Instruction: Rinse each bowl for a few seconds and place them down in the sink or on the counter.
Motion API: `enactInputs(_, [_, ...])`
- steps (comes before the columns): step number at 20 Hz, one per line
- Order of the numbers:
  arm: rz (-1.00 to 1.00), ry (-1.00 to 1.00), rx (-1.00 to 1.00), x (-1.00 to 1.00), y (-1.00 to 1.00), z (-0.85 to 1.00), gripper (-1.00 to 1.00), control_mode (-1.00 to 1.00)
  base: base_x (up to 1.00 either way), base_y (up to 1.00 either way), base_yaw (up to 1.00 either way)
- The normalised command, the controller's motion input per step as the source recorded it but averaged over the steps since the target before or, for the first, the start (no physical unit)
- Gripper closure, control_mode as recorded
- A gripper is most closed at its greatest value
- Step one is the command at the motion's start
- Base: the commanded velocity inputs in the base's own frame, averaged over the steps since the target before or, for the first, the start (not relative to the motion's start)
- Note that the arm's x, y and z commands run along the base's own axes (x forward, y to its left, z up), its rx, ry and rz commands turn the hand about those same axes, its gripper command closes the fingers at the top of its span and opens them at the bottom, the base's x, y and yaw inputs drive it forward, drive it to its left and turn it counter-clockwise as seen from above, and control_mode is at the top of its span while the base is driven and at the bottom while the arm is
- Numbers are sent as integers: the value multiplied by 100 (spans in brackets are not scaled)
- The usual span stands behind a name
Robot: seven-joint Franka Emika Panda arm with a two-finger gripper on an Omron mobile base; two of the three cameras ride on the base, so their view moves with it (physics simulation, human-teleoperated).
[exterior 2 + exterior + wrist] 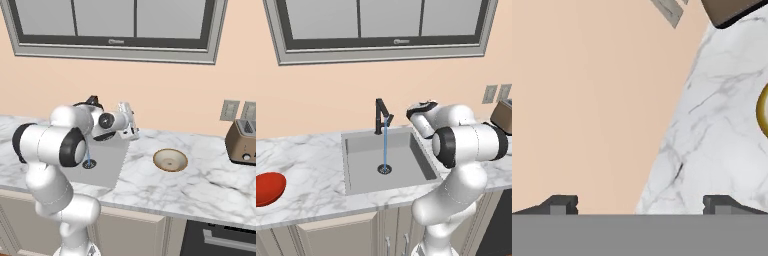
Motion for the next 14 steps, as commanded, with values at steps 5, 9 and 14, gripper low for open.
enactInputs(5, [-13, -2, 7, -30, -1, 8, -100, -100, 0, 0, 0])
enactInputs(9, [-10, -6, 9, -26, 6, 5, -100, -100, 0, 0, 0])
enactInputs(14, [-13, -6, 10, -27, 2, 14, -100, -100, 0, 0, 0])
